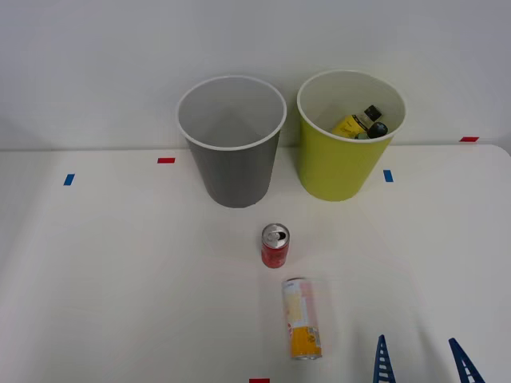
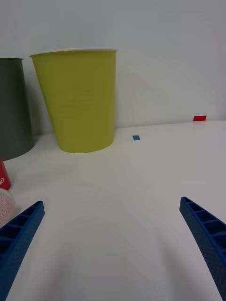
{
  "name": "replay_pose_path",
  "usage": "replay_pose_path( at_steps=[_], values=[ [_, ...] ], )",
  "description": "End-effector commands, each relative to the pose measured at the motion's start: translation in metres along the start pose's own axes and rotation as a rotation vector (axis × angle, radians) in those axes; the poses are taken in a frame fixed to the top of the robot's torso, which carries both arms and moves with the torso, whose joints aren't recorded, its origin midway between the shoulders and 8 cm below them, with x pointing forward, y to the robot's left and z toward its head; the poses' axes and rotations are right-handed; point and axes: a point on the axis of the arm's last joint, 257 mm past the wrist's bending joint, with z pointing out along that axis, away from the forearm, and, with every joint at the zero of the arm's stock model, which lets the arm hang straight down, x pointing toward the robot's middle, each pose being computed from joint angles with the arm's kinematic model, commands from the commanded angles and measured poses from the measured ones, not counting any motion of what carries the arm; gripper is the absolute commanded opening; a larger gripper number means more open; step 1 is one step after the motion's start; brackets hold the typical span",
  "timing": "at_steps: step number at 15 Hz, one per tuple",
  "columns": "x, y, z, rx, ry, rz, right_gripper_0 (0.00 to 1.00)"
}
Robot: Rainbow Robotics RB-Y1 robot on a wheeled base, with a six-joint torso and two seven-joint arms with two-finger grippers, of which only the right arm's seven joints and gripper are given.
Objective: Put cans in the gray bin, plastic bottles in the light green bin
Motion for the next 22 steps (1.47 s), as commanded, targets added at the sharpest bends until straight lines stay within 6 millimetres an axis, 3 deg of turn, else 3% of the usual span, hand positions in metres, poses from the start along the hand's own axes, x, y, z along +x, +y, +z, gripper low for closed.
replay_pose_path(
  at_steps=[1, 22],
  values=[
    [0.0, 0.0, 0.0, 0.0, 0.0, 0.0, 1.0],
    [0.0, 0.0, 0.0, 0.0, 0.0, 0.0, 1.0]
  ],
)
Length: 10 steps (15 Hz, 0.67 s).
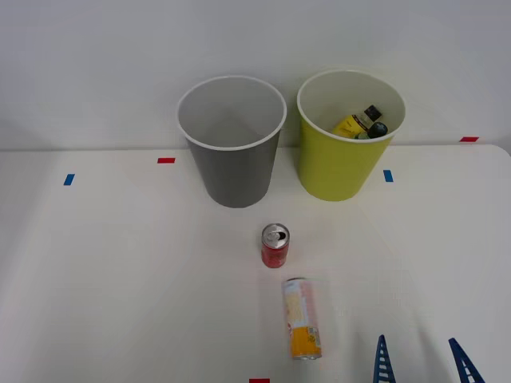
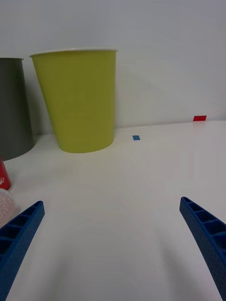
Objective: Put cans in the gray bin, plastic bottles in the light green bin
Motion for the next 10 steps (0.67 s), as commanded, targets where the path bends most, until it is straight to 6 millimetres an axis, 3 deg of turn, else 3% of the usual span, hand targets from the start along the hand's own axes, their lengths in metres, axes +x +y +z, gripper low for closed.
replay_pose_path(
  at_steps=[1, 10],
  values=[
    [0.0, 0.0, 0.0, 0.0, 0.0, 0.0, 1.0],
    [0.0, 0.0, 0.0, 0.0, 0.0, 0.0, 1.0]
  ],
)
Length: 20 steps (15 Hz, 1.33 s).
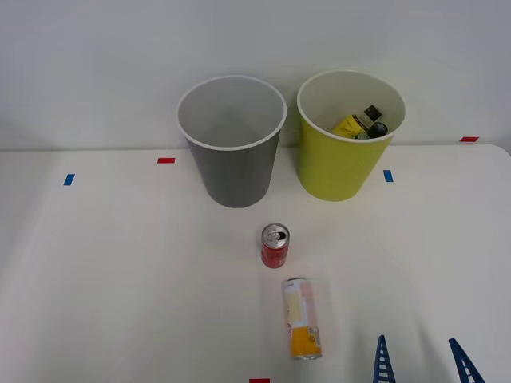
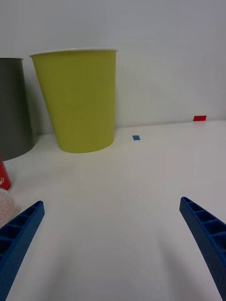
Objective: Put cans in the gray bin, plastic bottles in the light green bin
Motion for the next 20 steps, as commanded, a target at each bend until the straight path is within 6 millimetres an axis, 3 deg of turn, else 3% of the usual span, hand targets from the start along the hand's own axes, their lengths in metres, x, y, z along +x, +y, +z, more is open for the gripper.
replay_pose_path(
  at_steps=[1, 20],
  values=[
    [0.0, 0.0, 0.0, 0.0, 0.0, 0.0, 1.0],
    [0.0, 0.0, 0.0, 0.0, 0.0, 0.0, 1.0]
  ],
)
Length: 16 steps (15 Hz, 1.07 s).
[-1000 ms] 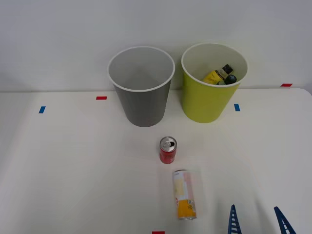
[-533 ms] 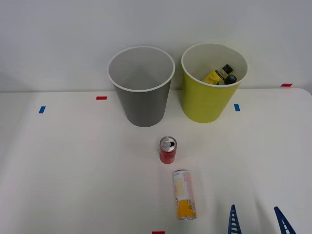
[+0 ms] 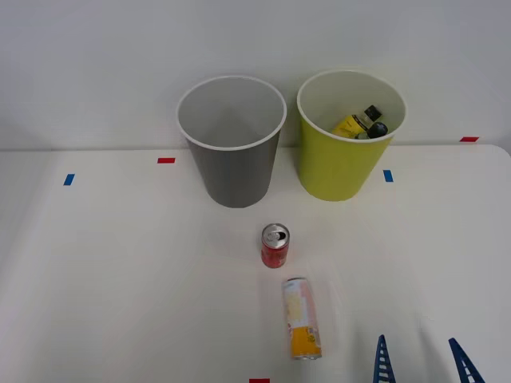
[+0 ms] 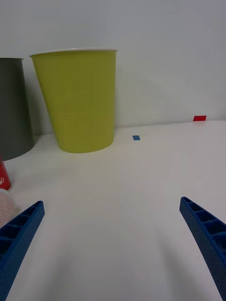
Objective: Put cans in the gray bin, plastic bottles in the light green bin
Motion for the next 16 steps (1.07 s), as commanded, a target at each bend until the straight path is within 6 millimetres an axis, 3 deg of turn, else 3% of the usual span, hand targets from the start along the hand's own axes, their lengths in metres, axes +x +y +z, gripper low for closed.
replay_pose_path(
  at_steps=[1, 2, 4, 7, 14, 16],
  values=[
    [0.0, 0.0, 0.0, 0.0, 0.0, 0.0, 1.0],
    [0.0, 0.0, 0.0, 0.0, 0.0, 0.0, 1.0],
    [0.022, 0.001, -0.011, -0.014, 0.058, -0.002, 1.0],
    [0.005, 0.01, -0.009, -0.061, 0.007, 0.007, 1.0],
    [-0.014, 0.009, 0.031, -0.131, 0.108, -0.02, 1.0],
    [-0.01, 0.011, 0.039, -0.136, 0.158, 0.039, 1.0]
  ],
)
